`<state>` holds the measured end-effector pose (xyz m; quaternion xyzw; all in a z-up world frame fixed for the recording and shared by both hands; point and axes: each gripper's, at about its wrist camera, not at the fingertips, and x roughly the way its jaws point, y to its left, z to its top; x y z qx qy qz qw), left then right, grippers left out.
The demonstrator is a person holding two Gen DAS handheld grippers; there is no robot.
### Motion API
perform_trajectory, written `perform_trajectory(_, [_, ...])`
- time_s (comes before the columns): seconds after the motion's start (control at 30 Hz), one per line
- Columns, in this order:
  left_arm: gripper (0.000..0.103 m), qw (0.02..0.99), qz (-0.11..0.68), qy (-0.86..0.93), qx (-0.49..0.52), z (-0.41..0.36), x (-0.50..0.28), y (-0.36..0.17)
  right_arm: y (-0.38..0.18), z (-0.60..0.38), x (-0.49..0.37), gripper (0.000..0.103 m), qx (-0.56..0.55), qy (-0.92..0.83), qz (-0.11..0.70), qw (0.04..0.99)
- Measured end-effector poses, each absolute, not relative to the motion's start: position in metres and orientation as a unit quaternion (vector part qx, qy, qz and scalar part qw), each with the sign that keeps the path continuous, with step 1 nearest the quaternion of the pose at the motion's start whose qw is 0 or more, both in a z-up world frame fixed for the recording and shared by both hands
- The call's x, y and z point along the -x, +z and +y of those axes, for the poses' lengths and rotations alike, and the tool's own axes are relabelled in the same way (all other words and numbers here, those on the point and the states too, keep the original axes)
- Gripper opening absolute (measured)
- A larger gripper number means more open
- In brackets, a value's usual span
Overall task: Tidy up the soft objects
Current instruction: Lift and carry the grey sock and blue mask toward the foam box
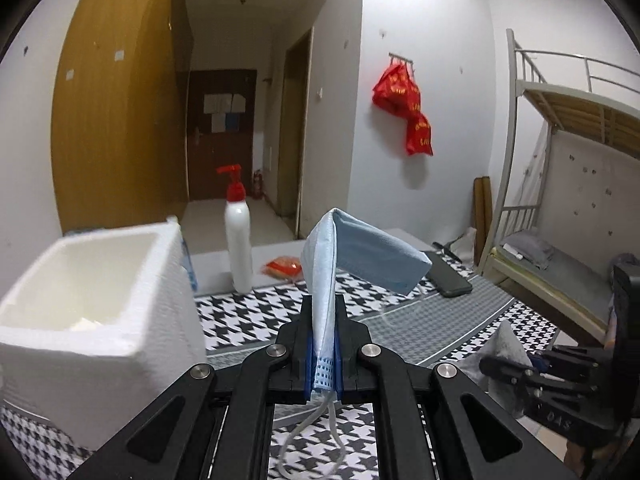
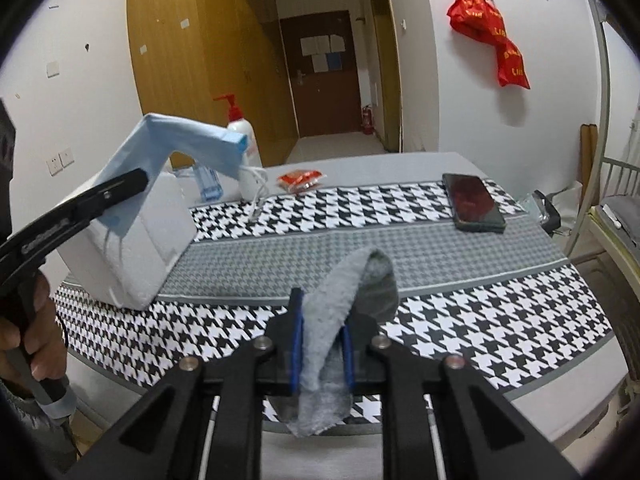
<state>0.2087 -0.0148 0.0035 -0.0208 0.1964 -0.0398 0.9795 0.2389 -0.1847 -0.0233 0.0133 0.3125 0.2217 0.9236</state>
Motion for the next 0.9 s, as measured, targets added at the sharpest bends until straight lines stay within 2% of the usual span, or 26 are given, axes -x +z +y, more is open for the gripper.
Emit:
perform_trajectory(0.3, [0.008,0.988,0.155,-0.022,0.005,-0.004,-0.177,0.029,0.006,-0.181,-0.229,0.017,-0.019,0.239,0.274,0.932])
perform_trajectory(0.9, [0.008,0.992,0.126,0.001,0.000,0.032,-0.139,0.054,0.057,-0.139,-0.207,0.017,-0.007,0.294,0.199,0.935])
